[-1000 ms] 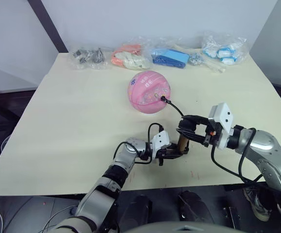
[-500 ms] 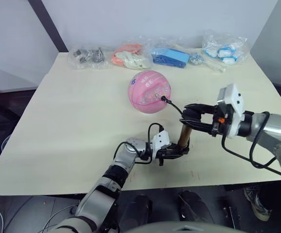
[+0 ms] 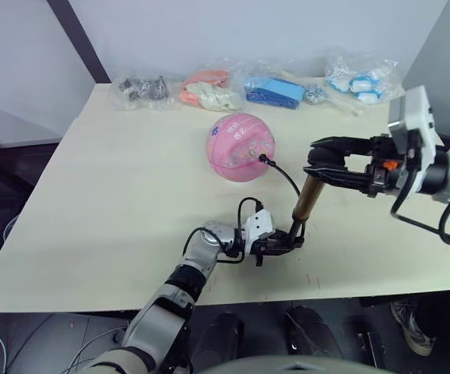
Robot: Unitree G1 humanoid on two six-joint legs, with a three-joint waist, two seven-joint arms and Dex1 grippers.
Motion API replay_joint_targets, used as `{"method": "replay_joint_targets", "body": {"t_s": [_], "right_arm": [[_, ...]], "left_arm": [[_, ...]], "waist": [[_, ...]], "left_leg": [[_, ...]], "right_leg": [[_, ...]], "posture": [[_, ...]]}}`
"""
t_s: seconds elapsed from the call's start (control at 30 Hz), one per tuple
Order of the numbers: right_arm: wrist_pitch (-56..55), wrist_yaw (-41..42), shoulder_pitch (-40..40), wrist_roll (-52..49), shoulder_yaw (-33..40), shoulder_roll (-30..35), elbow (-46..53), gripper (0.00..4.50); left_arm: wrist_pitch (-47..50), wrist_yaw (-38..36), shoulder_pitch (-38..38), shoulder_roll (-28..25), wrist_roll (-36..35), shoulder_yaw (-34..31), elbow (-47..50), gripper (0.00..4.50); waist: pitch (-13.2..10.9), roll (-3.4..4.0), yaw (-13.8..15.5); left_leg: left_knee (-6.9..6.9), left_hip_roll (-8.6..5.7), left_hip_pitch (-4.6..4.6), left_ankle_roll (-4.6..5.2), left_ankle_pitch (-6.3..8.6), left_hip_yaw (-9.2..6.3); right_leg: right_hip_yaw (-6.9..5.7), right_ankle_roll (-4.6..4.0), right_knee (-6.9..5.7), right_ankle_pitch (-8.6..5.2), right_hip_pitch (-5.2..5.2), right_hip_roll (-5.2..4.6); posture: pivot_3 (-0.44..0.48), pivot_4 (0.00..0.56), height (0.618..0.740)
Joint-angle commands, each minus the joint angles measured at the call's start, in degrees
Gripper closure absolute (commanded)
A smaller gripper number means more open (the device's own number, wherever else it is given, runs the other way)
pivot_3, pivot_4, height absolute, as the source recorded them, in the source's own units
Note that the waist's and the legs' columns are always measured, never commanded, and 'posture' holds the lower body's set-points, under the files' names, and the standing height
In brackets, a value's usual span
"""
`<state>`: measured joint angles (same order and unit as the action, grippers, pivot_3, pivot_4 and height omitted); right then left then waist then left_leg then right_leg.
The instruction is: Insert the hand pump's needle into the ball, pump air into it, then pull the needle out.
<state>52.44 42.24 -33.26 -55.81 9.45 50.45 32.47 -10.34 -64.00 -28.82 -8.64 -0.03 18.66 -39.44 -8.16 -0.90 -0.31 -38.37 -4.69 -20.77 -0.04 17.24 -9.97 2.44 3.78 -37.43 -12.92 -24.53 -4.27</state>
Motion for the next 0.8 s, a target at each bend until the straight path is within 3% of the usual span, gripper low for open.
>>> {"method": "replay_joint_targets", "body": {"t_s": [0.03,0.23,0.8], "right_arm": [[-0.3,-0.7,-3.5,-3.2,4.6,1.1,0.0,2.69],[0.6,-2.0,-5.3,-5.5,4.3,1.5,-0.8,2.69],[-6.0,-0.3,8.0,4.5,-6.7,-3.1,2.3,2.69]], "left_arm": [[0.6,-0.3,0.6,-0.3,1.0,1.0,-1.6,3.38],[0.5,-0.1,0.6,-0.1,1.0,1.0,-1.9,3.38],[0.3,0.2,0.7,-0.2,1.2,0.7,-2.1,3.38]], "waist": [[0.0,0.00,0.0],[0.0,0.00,0.2],[0.0,-0.04,0.3]], "left_leg": [[0.00,0.00,0.00,0.00,0.00,0.00],[0.00,0.01,-0.02,0.02,0.01,0.00],[0.00,0.01,0.09,0.01,0.01,0.01]], "right_leg": [[0.00,0.00,0.00,0.00,0.00,0.00],[0.00,0.00,-0.01,0.00,-0.02,-0.01],[-0.01,0.01,0.00,0.00,0.07,0.01]], "posture": [[0.000,0.150,0.740],[0.000,0.150,0.740],[0.000,0.150,0.740]]}}
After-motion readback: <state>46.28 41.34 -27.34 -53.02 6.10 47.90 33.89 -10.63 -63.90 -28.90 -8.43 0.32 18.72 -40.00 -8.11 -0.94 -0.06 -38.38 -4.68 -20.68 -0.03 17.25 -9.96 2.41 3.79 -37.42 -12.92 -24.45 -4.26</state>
